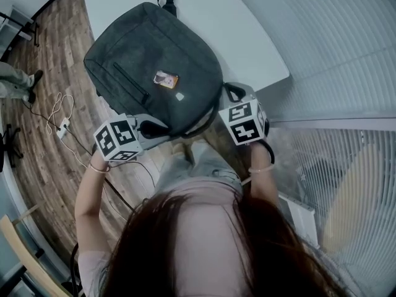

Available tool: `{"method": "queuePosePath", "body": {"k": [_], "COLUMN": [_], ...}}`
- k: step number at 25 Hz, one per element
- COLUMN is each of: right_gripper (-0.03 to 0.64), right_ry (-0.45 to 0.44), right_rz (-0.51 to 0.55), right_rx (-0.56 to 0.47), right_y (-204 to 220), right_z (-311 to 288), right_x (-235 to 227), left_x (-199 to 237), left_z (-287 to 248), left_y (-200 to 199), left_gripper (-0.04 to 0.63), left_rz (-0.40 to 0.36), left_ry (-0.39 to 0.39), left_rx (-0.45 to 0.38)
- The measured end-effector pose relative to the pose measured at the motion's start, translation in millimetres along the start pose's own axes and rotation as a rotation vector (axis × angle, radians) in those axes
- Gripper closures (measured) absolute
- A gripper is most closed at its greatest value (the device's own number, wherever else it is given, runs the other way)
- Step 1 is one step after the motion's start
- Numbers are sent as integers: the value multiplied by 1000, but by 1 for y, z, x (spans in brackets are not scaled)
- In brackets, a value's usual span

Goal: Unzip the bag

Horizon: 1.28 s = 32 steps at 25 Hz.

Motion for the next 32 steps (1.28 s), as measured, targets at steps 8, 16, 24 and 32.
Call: {"method": "queuePosePath", "body": {"k": [8,16,24,32], "right_gripper": [607,607,606,604], "right_ry": [-22,-54,-96,-130], "right_rz": [37,119,192,265], "right_rx": [-20,-36,-52,-50], "right_y": [-2,-8,-15,-22], "right_z": [-14,-21,-32,-40], "right_x": [-13,-23,-36,-44], "left_x": [2,1,1,2], "left_z": [-1,-1,-1,-1], "left_y": [1,-1,-2,-3], "left_gripper": [538,538,538,538], "left_rz": [8,13,14,23], "left_ry": [11,20,26,42], "left_rx": [8,13,13,24]}}
Point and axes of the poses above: the fingertips, and each gripper's own axes: z backward along the fingers, x to its left, y out of its underside, the point moved 7 cm from there along z, backward along the fingers, and after that the axes turned 2 degrees about -x, right-handed, at the moved point
